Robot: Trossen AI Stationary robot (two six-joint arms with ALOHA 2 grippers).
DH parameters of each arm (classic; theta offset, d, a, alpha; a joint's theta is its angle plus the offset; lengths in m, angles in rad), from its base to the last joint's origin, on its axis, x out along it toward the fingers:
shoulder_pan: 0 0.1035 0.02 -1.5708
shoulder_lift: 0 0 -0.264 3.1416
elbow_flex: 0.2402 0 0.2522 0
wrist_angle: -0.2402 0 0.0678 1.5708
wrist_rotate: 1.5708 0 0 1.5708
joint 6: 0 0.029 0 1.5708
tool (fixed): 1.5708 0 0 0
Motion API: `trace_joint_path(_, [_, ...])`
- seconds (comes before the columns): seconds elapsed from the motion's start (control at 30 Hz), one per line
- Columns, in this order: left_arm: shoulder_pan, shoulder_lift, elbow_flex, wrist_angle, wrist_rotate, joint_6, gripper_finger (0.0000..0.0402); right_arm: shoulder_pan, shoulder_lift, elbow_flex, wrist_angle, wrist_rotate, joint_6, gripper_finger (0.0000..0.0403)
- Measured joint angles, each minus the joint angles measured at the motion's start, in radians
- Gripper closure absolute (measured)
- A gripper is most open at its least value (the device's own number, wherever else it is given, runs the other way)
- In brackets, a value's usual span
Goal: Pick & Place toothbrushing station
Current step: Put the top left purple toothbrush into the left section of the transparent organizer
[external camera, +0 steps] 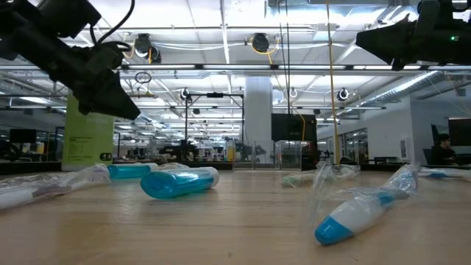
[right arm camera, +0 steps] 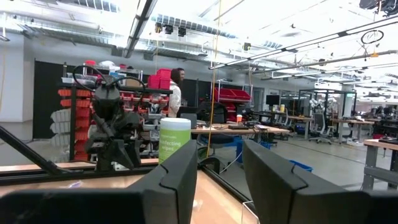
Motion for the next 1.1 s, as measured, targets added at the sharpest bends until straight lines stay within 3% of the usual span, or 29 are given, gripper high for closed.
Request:
trace_joint_path(0.67, [0.083,0.170,-0.003,-0.031,0.003,-0.125,0.0276,0.000,0.000,0.000,-0.001,0.000,0.000,0.0286])
trace_joint_path(1.1, [0.122,0.281,-0.003,-0.030,0.002,-0.117,0.0207,0.000,0.000,0.000,-0.001,0.000,0.000,0.0288])
